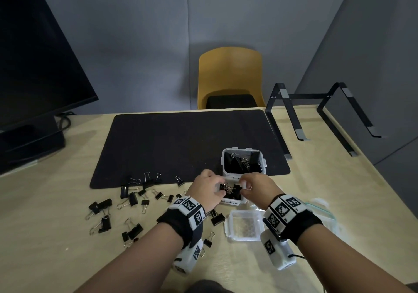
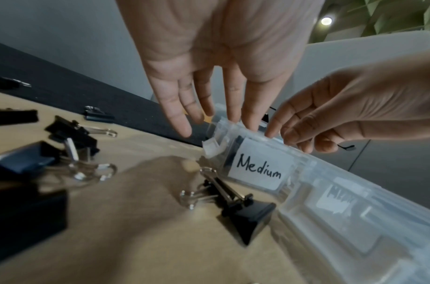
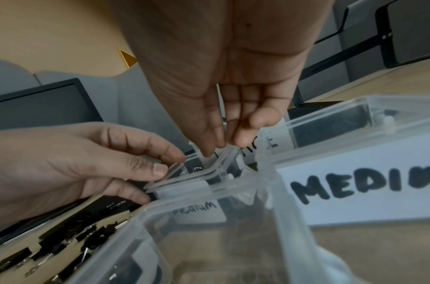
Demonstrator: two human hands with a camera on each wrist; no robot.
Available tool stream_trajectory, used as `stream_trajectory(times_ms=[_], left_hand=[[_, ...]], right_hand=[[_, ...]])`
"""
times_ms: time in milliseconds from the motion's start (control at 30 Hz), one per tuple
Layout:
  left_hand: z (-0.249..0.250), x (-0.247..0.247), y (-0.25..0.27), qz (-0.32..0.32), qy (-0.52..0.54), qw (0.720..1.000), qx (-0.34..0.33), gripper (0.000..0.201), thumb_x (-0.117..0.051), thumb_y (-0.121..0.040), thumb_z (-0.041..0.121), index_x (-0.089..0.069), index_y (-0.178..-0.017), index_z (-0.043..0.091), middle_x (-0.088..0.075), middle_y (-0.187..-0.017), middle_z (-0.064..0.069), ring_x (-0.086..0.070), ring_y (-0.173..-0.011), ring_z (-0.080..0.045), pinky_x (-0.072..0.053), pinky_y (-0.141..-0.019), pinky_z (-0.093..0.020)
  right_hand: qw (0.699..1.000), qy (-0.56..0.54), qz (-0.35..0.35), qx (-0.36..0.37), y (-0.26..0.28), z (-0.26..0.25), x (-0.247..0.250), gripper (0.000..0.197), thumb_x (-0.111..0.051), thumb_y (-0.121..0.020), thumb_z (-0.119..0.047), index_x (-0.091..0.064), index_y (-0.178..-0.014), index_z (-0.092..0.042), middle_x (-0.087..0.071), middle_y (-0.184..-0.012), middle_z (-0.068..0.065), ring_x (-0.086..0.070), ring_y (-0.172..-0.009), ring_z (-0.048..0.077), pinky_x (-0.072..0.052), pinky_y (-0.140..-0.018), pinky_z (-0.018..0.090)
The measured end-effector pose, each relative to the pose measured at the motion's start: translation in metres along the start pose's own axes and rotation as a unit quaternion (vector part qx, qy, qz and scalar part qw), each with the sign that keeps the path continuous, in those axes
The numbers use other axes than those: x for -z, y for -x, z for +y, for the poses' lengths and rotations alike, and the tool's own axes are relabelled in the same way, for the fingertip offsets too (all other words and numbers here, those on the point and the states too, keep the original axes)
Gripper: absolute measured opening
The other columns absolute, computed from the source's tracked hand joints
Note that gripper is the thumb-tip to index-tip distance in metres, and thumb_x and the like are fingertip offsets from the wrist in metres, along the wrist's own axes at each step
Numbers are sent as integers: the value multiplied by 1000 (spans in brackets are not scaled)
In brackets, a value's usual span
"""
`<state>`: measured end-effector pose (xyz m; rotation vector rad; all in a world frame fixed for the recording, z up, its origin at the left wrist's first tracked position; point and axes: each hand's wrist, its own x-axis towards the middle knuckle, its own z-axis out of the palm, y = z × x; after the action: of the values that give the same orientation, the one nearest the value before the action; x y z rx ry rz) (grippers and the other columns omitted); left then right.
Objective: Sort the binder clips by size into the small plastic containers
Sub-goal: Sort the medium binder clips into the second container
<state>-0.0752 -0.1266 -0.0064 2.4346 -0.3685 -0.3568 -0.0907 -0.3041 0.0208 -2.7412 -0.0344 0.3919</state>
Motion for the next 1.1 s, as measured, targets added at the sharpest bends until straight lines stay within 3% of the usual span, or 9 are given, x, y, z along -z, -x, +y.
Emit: stream_trajectory(times_ms=[267, 500, 667, 767, 867, 933, 1100], left_hand=[[-20, 17, 27, 53, 14, 998, 23, 28, -57, -89, 26, -59, -117, 26, -43, -122, 11, -41, -113, -7, -32, -90, -16], [-62, 42, 56, 72, 12, 994, 86, 17, -60, -88, 24, -66, -104, 27, -52, -115, 9, -49, -110, -10, -40, -97, -25], [-98, 62, 78, 31, -27, 990, 135, 14, -60, -87, 25, -64, -100, 29, -51, -117, 9, -49, -109, -11, -39, -95, -25], [-116, 75, 87, 21, -57, 987, 147, 15, -60, -86, 26, -64, -100, 28, -52, -115, 5, -51, -100, -10, -39, -84, -22], [-131, 85, 92, 31, -51, 985, 165, 8, -61, -83, 21, -61, -85, 29, -53, -108, 4, -53, -91, -12, -41, -79, -23], [-142, 87, 95, 48, -39, 982, 176, 14, -62, -81, 18, -57, -76, 30, -53, -102, 5, -57, -84, -12, -47, -77, -25], [-159, 93, 100, 83, -39, 980, 177, 11, -63, -83, 17, -57, -87, 25, -52, -99, 6, -52, -88, -12, -40, -75, -23]], right_hand=[[999, -35, 17, 19, 6, -16, -1, 24, -57, -85, -21, -63, -108, -18, -57, -97, -1, -51, -84, 11, -39, -72, 21], [996, -57, 9, 66, 16, -55, -18, 22, -58, -85, -25, -65, -105, -17, -61, -97, -1, -52, -84, 11, -43, -76, 23], [994, -43, -29, 93, 19, -87, -40, 24, -56, -86, -23, -63, -108, -18, -61, -104, 1, -55, -88, 13, -43, -81, 25], [994, -41, -42, 97, 22, -102, -55, 24, -56, -86, -25, -63, -108, -19, -60, -106, 0, -53, -86, 12, -43, -81, 24], [994, -18, -65, 85, 23, -113, -71, 25, -56, -85, -26, -62, -108, -20, -60, -109, 2, -57, -97, 18, -44, -83, 26], [994, 1, -86, 69, 24, -119, -80, 29, -59, -83, -30, -60, -110, -20, -59, -111, 2, -56, -101, 19, -47, -85, 29], [994, 32, -99, 44, 24, -128, -96, 40, -65, -77, -33, -52, -111, -18, -56, -110, 3, -55, -100, 22, -46, -80, 31]])
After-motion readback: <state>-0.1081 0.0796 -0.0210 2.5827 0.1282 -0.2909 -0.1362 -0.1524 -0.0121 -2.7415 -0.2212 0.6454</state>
